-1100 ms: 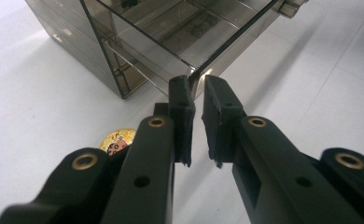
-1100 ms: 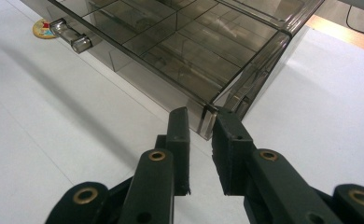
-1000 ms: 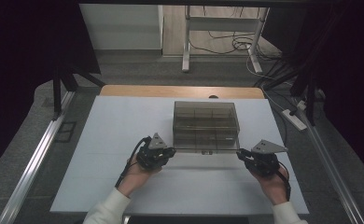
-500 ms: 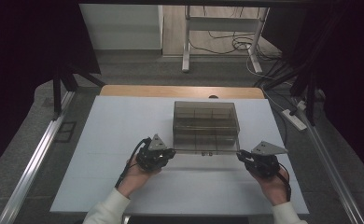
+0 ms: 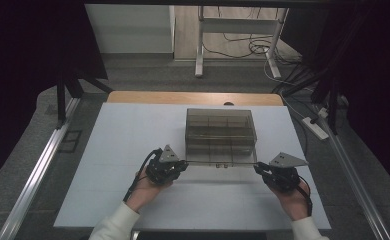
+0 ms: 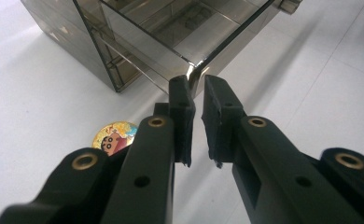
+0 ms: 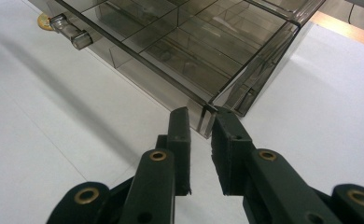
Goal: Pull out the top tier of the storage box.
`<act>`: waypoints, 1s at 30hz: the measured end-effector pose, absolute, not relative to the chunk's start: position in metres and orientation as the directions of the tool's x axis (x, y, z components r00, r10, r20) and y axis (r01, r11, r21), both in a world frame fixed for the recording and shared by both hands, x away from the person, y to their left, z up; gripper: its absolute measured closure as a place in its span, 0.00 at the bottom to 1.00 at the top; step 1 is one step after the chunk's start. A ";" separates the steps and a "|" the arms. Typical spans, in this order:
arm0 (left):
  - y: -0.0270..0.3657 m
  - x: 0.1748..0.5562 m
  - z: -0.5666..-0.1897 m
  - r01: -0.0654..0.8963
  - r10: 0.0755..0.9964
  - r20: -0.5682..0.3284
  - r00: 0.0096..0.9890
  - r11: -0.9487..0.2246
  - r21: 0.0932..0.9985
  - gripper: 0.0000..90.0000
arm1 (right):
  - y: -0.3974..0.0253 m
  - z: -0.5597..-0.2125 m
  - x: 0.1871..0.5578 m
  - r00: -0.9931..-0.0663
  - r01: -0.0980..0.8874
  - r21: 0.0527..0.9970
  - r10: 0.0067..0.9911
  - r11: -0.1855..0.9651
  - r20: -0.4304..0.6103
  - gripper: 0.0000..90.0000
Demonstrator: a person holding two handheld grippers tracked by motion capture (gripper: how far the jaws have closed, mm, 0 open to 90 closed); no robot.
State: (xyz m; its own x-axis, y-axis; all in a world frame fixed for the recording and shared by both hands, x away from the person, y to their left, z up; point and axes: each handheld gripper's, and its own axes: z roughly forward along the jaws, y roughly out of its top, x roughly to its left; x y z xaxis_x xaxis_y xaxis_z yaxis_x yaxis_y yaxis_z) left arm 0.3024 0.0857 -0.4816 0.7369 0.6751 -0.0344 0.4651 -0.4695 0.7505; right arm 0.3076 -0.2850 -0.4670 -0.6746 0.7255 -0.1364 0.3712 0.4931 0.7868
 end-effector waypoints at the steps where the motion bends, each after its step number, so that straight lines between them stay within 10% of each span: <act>1: 0.086 0.302 -0.482 0.466 0.676 -0.035 0.736 -0.470 0.750 0.89 | -0.285 -0.467 0.308 -0.675 0.369 0.787 0.724 0.494 -0.138 0.85; 15: 0.086 0.303 -0.483 0.466 0.668 -0.045 0.743 -0.469 0.750 0.88 | -0.286 -0.468 0.308 -0.679 0.360 0.790 0.720 0.496 -0.143 0.85; 30: 0.094 0.310 -0.484 0.488 0.707 -0.038 0.707 -0.448 0.749 0.29 | -0.295 -0.470 0.309 -0.671 0.337 0.830 0.732 0.445 -0.120 0.41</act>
State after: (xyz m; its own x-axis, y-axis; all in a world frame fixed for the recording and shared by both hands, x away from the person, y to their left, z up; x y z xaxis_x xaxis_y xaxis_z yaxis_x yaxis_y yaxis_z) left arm 0.3101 0.0943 -0.4845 0.7066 0.7066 -0.0377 0.4881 -0.4481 0.7490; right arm 0.3086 -0.2953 -0.4700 -0.6707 0.7320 -0.1201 0.3368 0.4448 0.8299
